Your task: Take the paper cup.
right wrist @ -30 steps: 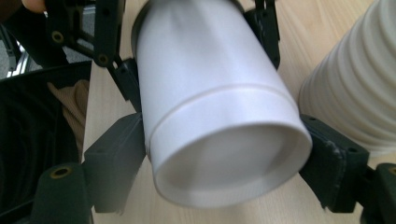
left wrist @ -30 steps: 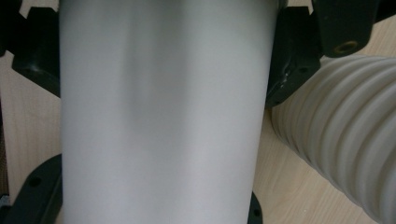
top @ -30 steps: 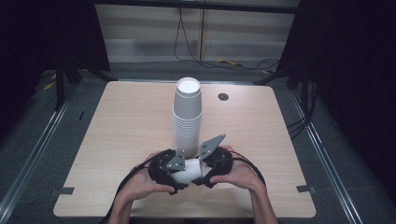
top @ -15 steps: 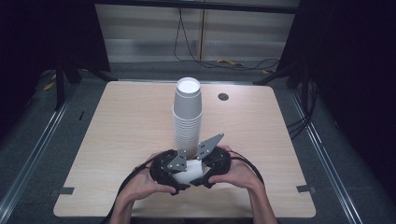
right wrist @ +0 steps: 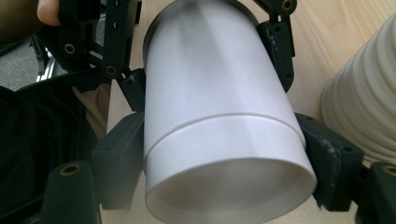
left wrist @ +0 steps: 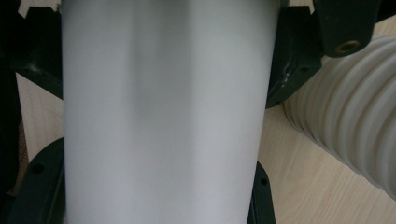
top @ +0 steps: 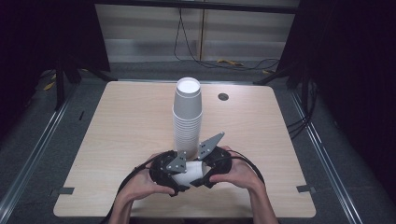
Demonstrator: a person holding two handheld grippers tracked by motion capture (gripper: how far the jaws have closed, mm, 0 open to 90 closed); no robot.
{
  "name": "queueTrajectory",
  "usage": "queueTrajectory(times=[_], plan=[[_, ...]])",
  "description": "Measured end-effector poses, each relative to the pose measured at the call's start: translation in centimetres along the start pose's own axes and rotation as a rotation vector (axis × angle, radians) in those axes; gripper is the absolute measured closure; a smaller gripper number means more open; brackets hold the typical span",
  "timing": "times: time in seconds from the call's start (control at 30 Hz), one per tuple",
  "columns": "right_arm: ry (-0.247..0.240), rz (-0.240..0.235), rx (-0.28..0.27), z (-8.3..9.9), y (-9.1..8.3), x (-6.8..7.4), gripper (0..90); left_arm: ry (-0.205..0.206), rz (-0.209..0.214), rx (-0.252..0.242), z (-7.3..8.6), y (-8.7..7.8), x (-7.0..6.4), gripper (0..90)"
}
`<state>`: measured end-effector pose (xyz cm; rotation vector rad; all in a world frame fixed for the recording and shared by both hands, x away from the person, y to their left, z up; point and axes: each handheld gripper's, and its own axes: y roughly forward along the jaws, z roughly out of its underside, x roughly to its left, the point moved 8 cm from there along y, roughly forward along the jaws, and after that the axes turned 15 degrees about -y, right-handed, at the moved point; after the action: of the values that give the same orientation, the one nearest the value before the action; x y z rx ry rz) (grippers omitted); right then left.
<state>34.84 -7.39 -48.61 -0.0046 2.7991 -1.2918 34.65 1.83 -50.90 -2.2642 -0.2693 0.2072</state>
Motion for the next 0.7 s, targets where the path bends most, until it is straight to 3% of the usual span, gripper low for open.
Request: queueTrajectory(times=[0.4, 0.53, 0.67, 0.7], plan=[[-0.009, 0.006, 0.002, -0.1, -0.2, 0.1, 24.4, 0.007, 0.021, -0.033, 0.0, -0.3, 0.1, 14.2], [-0.023, 0.021, 0.001, -0.2, -0.2, 0.1, 24.4, -0.009, 0.041, -0.062, -0.1, -0.7, 0.3, 13.9], [-0.013, 0.020, -0.008, -0.1, -0.4, 0.0, 24.4, 0.025, 0.050, -0.086, -0.2, -1.3, 0.4, 14.2], [-0.007, 0.018, -0.007, -0.1, -0.5, 0.0, 24.4, 0.002, 0.051, -0.113, -0.3, -1.4, 0.2, 14.2]])
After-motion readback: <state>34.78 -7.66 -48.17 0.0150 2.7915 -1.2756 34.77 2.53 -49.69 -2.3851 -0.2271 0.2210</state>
